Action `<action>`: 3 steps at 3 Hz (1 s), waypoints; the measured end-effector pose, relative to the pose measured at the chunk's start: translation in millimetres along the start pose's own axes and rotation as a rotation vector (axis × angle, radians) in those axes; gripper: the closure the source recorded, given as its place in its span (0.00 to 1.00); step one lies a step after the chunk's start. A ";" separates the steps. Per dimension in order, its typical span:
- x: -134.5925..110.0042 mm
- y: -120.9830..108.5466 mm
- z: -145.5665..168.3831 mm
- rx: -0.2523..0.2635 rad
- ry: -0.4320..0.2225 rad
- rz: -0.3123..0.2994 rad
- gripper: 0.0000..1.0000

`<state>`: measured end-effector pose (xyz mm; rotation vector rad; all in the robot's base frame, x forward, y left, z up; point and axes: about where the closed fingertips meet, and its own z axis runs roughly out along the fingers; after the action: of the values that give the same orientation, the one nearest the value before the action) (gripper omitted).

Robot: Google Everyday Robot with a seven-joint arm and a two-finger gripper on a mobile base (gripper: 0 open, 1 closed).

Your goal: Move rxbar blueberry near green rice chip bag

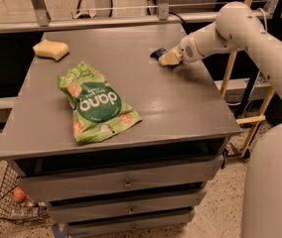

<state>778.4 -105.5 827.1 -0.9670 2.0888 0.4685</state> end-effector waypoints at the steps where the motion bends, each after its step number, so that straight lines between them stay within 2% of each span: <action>1: -0.7 0.0 -0.6 0.000 0.000 0.000 1.00; 2: -0.8 0.0 -0.6 0.000 0.000 0.000 1.00; 3: -18.6 9.9 -27.3 -0.036 -0.054 -0.060 1.00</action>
Offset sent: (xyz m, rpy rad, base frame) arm -0.0195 0.0017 0.0677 0.0606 -0.1161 0.1647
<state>765.1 -106.4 858.8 -1.0243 2.0039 0.4972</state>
